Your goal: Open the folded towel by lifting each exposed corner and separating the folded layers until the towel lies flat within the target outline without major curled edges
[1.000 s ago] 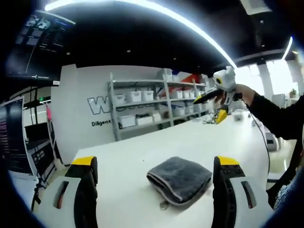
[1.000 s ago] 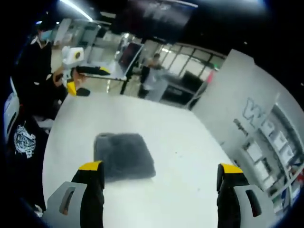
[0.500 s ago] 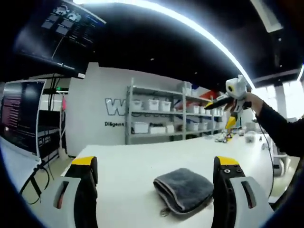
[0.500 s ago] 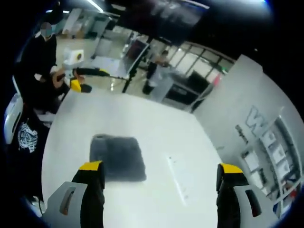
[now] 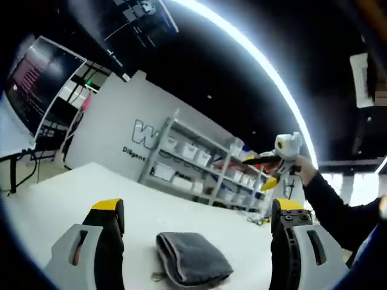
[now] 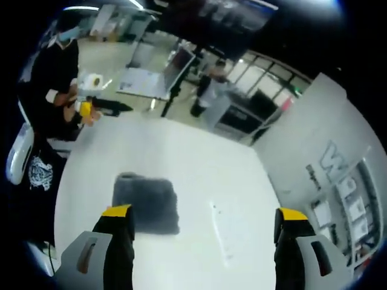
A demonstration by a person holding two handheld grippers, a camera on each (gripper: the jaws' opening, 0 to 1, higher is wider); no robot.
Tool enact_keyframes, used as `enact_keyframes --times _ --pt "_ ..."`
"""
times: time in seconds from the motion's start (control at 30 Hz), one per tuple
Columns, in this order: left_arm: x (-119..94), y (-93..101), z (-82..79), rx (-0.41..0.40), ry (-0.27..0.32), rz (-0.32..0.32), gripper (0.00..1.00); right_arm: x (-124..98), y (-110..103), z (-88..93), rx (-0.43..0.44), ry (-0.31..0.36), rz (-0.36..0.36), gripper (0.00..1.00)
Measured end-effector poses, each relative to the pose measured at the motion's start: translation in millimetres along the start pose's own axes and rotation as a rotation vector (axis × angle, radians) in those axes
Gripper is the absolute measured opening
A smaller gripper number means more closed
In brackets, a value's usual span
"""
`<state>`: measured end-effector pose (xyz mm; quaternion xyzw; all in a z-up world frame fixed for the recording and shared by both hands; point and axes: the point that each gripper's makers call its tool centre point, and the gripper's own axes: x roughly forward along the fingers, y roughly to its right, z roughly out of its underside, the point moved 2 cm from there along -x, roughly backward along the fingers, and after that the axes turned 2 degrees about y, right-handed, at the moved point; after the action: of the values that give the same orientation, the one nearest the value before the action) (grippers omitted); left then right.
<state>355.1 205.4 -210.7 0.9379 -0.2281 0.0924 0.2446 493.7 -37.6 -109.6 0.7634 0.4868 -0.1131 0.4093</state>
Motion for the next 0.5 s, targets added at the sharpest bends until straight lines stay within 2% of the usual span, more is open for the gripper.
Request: enact_keyframes --times 0.07,0.17,0.27,0.5 --pt "-2.1 3.3 8.5 -0.045 -0.007 0.010 1.00 1.9 -1.6 -4.4 -0.013 -0.002 -0.009 0.96" --pt "-2.0 4.0 18.9 -0.068 -0.011 0.016 1.00 2.9 -2.2 -10.2 -0.028 -0.013 -0.028 0.95" --pt "-5.8 3.0 26.6 -0.102 0.004 0.002 1.00 2.0 -3.7 -15.3 -0.043 -0.019 -0.047 0.95" --pt "-12.7 1.3 46.1 -0.207 -0.008 -0.034 1.00 0.1 -2.7 -33.3 -0.078 -0.032 -0.074 0.96"
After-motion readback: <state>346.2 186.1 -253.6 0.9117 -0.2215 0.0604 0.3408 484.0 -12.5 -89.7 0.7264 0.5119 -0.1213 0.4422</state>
